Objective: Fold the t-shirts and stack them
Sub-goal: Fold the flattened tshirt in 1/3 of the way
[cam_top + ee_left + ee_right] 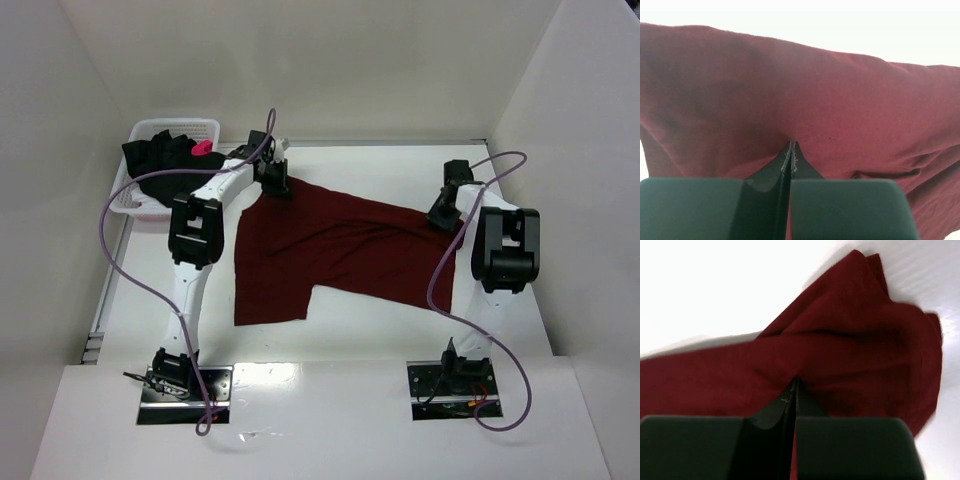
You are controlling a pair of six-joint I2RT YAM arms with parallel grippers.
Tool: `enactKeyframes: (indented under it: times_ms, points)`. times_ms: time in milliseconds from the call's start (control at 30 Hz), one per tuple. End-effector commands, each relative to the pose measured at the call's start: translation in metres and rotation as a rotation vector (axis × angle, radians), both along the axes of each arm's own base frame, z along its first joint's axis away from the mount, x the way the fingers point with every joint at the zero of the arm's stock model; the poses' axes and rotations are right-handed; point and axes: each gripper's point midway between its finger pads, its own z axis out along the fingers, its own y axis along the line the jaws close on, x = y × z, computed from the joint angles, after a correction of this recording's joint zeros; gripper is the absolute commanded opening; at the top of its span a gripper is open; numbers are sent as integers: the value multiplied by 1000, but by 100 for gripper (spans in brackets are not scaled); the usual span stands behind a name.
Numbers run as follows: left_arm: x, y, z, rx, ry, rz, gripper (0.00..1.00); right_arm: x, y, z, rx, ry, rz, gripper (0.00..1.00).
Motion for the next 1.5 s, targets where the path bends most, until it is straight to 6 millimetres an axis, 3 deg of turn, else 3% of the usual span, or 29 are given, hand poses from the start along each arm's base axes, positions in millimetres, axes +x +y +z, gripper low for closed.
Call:
enactKeyframes:
  times_ms: [0, 133, 300, 333, 400, 433, 467, 500, 533, 633, 733, 767, 800, 833, 867, 900, 967, 1000, 1100, 1133, 1200, 1233, 1267, 1333, 1367, 1400, 1433, 1467]
  points:
    - [6, 0, 0, 17, 5, 28, 0, 14, -3, -7, -7, 9, -9, 3]
    - [2, 7, -16, 65, 76, 46, 0, 21, -4, -19, -5, 38, -9, 3]
    - [3, 5, -20, 89, 94, 58, 0, 39, 4, -24, -4, 47, 11, 3]
    - [5, 5, -15, 87, 85, 58, 0, 39, 4, -33, -6, 71, 19, 3]
    - [10, 5, -13, 92, 82, 73, 0, 53, 3, -31, -8, 54, 19, 3]
    - [10, 7, -13, 103, 91, 77, 0, 52, 3, -43, -5, 88, 19, 3]
    - [12, 6, -11, 102, 88, 77, 0, 66, 2, -36, -11, 63, 28, 3]
    - [13, 6, -23, 104, 111, 84, 0, 71, 2, -36, -11, 60, 28, 3]
    - [23, 5, -2, 97, 71, 99, 0, 76, 1, -37, -11, 58, 28, 3]
    - [32, 8, -8, 79, 68, 135, 0, 103, -1, -33, -21, 29, 44, 3]
    - [43, 22, -1, 79, 43, 184, 2, 129, -3, -32, -27, 2, 52, 3]
    - [44, 30, -6, 82, 52, 197, 2, 144, -4, -20, -35, -30, 61, 3]
    - [46, 29, -2, 78, 40, 198, 2, 146, -4, -33, -33, -11, 61, 3]
    - [49, 37, -2, 83, 37, 202, 3, 150, -5, -33, -34, -12, 61, 3]
    - [50, 37, 2, 80, 26, 202, 3, 163, -6, -21, -41, -49, 69, 3]
    - [51, 41, 2, 77, 25, 199, 4, 164, -6, -28, -40, -38, 69, 3]
    - [54, 39, 9, 66, 3, 180, 6, 172, -6, -17, -43, -69, 68, 3]
    - [56, 38, 15, 61, -13, 180, 7, 171, -5, -17, -41, -68, 83, 5]
    - [62, 36, 52, 46, -87, 162, 10, 180, -4, 12, -41, -144, 87, 17]
    - [63, 36, 64, 39, -112, 162, 12, 187, -5, 40, -52, -208, 94, 26]
    - [63, 31, 99, 34, -181, 139, 14, 184, -6, 58, -65, -239, 87, 45]
    - [61, 31, 110, 31, -191, 139, 18, 184, -7, 71, -73, -264, 94, 54]
    - [59, 32, 134, 29, -237, 130, 21, 182, -7, 96, -78, -312, 93, 65]
    - [51, 31, 155, 50, -266, 107, 28, 177, -6, 122, -84, -365, 91, 77]
    - [46, 34, 180, 57, -307, 104, 36, 171, -6, 145, -89, -413, 90, 91]
    - [37, 22, 191, 67, -327, 75, 41, 166, -6, 156, -92, -438, 89, 96]
    - [31, 22, 197, 112, -338, 60, 46, 162, -7, 166, -102, -458, 82, 100]
    - [21, 21, 216, 127, -367, 54, 51, 154, -7, 162, -102, -458, 82, 100]
